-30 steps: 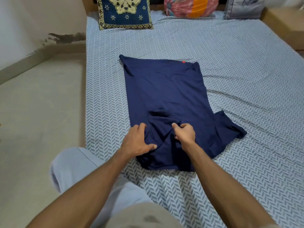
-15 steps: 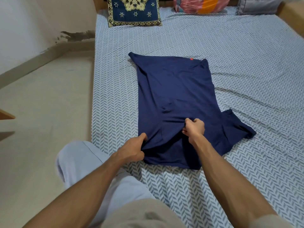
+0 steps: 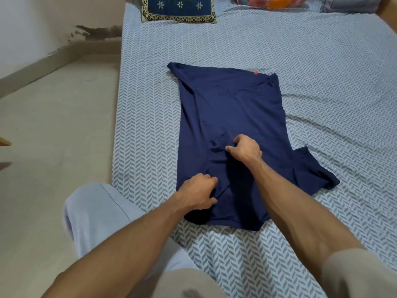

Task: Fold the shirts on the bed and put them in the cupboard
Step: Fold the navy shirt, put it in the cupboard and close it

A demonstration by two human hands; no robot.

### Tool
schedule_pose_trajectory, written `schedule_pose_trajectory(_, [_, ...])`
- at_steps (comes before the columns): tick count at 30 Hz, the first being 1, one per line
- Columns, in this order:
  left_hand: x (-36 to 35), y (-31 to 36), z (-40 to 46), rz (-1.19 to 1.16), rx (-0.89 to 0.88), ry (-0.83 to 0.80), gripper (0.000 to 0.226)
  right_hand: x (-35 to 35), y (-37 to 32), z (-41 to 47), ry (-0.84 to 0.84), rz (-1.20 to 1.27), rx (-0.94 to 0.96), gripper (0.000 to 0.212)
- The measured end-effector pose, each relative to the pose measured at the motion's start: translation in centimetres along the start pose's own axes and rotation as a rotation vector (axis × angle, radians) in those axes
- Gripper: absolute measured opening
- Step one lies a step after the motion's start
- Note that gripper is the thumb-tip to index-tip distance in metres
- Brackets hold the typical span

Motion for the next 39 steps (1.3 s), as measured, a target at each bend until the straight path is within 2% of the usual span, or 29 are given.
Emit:
schedule_pose_trajectory(2, [-0.2,-0.1,0.3,-0.031,-0.014,0.030,0.019,-0.2,-0.5,0.5,-0.014,-0.034,0.012,0.019])
schedule_pose_trajectory(4, [-0.1,-0.7,0.5,-0.106,-0.018,0.051,0.014,-0.4,-0.4,0.8,0.034,0.025,0.026,0.015])
schedule_pose_trajectory(6, [-0.2,-1.4,0.7,-0.171,-0.022,0.044,0.017,-0.7,-0.1,0.8,0.072,0.033,0.041,0.019])
schedule_pose_trajectory(11, [-0.5,-2.2,0.9,-0.325,0.036,0.008,0.030,-1.4,-1.4,0.8,0.156,-0.149,0.100,0.037])
schedule_pose_trajectory(14, [-0.2,-3.3,0.4,-0.658,0.142,0.070,0.020,-1.0,-2.9,1.1,0.153,-0.207,0.215,0.050])
schedule_pose_trajectory(16, [0.5,-4.3,-0.1,-0.948,0.210,0.175,0.008,-0.8,-3.9,1.6,0.110,-0.199,0.329,0.046])
schedule_pose_trajectory(18, [1.6,-5.7,-0.6,-1.069,0.286,0.290,0.002,-0.7,-5.1,2.4,0.087,-0.202,0.429,0.035])
schedule_pose_trajectory(21, [3.3,-9.1,-0.5,-1.050,0.371,0.440,0.006,-1.0,-6.9,4.0,0.034,-0.178,0.484,0.031])
schedule_pose_trajectory(25, [5.5,-13.4,1.3,-0.991,0.469,0.520,0.013,-2.8,-7.4,5.4,0.006,0.056,0.413,0.037])
schedule_pose_trajectory(29, [8.4,-17.0,6.1,-0.936,0.496,0.562,0.002,-4.6,-6.4,5.4,0.194,-0.016,0.497,0.030])
schedule_pose_trajectory(34, [13.6,-21.0,15.6,-0.837,0.493,0.640,0.021,-5.7,-6.5,6.0,0.346,-0.002,0.519,0.020])
schedule_pose_trajectory(39, [19.1,-24.6,22.7,-0.670,0.662,0.741,0.038,-6.1,-6.5,6.0,0.398,-0.042,0.535,0.014])
Point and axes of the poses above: each hand's wrist, its own z-axis towards the middle knuckle, its own x-axis out of the back of the hand, y = z × x, the point moved 4 cm from there along z, towards the middle knuckle, and after that the axes turned 4 degrees about -x, right-handed, at the moved point
